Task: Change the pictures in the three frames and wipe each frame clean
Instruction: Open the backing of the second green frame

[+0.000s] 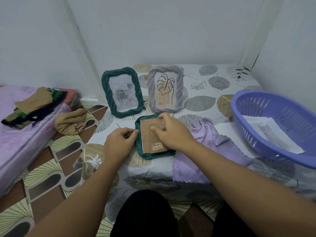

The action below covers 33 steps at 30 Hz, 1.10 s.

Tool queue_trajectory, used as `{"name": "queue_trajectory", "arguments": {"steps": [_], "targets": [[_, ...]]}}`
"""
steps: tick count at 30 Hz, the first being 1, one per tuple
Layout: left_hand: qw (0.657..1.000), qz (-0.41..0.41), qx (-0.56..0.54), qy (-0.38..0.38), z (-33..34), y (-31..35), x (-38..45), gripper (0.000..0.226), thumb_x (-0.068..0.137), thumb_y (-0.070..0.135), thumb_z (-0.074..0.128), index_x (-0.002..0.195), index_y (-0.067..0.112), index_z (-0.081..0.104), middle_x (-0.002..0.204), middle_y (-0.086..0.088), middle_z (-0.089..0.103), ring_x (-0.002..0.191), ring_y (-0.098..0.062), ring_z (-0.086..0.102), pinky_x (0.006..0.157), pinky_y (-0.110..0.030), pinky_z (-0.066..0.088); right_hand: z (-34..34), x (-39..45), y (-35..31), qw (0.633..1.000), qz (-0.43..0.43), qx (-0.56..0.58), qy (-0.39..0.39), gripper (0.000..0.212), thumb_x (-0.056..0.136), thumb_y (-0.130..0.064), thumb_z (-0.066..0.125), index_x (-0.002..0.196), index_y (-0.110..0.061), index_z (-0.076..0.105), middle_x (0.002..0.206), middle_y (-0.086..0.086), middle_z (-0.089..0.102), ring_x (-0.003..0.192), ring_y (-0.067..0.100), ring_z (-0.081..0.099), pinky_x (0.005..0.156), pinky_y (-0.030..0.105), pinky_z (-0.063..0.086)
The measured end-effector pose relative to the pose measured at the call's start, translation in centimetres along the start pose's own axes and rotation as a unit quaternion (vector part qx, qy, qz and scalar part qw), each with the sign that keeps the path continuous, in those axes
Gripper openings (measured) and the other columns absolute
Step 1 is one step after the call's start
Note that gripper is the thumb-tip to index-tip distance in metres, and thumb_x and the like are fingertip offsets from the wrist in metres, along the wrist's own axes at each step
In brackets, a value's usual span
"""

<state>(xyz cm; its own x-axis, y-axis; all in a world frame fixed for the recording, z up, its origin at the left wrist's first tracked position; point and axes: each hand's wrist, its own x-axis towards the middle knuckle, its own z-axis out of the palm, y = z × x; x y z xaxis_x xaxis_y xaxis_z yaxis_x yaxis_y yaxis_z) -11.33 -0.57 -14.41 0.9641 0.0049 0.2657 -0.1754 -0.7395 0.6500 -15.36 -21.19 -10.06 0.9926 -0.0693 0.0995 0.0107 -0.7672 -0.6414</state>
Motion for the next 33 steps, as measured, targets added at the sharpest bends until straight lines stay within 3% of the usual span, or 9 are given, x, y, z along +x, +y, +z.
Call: {"name": "queue_trajectory", "arguments": {"steps": [3,7,14,18,26,30,33], "targets": [[1.0,-0.001,-0.004,0.001,0.0,-0.1,0.0,0.022,0.09,0.051,0.068,0.09,0.033,0.08,0.08,0.012,0.069,0.076,-0.007,0.064,0.069,-0.034,0.056,0.9,0.5,-1.7,0.992,0.032,-0.108,-0.051,0.07,0.087,-0.072,0.055,0.136,-0.023,0.043,0.132,0.007,0.055,0.118,0.03,0.058,0.093,0.043,0.051],[1.0,0.006,-0.002,0.004,0.0,-0.3,0.0,0.021,0.09,0.051,0.067,0.089,0.034,0.08,0.079,0.012,0.069,0.076,-0.008,0.063,0.068,-0.034,0.055,1.2,0.9,-2.5,0.984,0.042,-0.169,-0.049,0.068,0.085,-0.067,0.062,0.13,-0.02,0.043,0.132,0.01,0.055,0.119,0.033,0.058,0.087,0.041,0.047],[1.0,0.004,-0.004,0.001,0.0,-0.3,0.1,0.021,0.09,0.05,0.068,0.089,0.033,0.08,0.078,0.012,0.069,0.075,-0.006,0.063,0.066,-0.032,0.053,1.5,1.1,-2.3,0.99,0.075,-0.118,-0.012,0.062,0.076,-0.061,0.067,0.117,-0.02,0.043,0.115,0.007,0.062,0.105,0.034,0.063,0.077,0.038,0.045],[1.0,0.001,-0.004,-0.003,-0.1,-0.1,0.0,0.018,0.089,0.05,0.069,0.087,0.035,0.079,0.078,0.013,0.068,0.075,-0.003,0.062,0.063,-0.028,0.049,1.8,1.1,-2.0,0.986,0.09,-0.138,-0.025,0.061,0.075,-0.059,0.068,0.116,-0.019,0.047,0.116,0.007,0.063,0.105,0.033,0.062,0.074,0.035,0.04],[1.0,-0.013,-0.015,-0.012,-0.4,0.3,-0.2,0.022,0.089,0.053,0.068,0.096,0.033,0.074,0.078,0.014,0.069,0.077,-0.004,0.064,0.069,-0.032,0.054,1.2,0.9,-1.9,0.991,0.078,-0.106,-0.004,0.062,0.072,-0.063,0.062,0.112,-0.021,0.041,0.105,0.005,0.063,0.096,0.033,0.064,0.075,0.038,0.049],[0.99,-0.057,-0.124,-0.026,-1.2,1.1,-0.1,0.033,0.093,0.054,0.067,0.118,0.038,0.055,0.085,0.008,0.066,0.075,-0.01,0.064,0.068,-0.034,0.051,0.6,0.5,-2.3,0.995,0.06,-0.077,0.021,0.065,0.073,-0.067,0.059,0.116,-0.022,0.039,0.101,0.002,0.063,0.09,0.029,0.065,0.077,0.041,0.055],[0.977,-0.051,-0.201,-0.042,-2.3,1.8,0.4,0.02,0.095,0.045,0.067,0.109,0.031,0.065,0.088,0.003,0.067,0.074,-0.012,0.061,0.07,-0.033,0.05,0.3,0.4,-2.5,0.997,0.05,-0.063,0.021,0.065,0.072,-0.068,0.059,0.115,-0.024,0.038,0.102,0.001,0.063,0.09,0.029,0.065,0.079,0.044,0.057]]}}
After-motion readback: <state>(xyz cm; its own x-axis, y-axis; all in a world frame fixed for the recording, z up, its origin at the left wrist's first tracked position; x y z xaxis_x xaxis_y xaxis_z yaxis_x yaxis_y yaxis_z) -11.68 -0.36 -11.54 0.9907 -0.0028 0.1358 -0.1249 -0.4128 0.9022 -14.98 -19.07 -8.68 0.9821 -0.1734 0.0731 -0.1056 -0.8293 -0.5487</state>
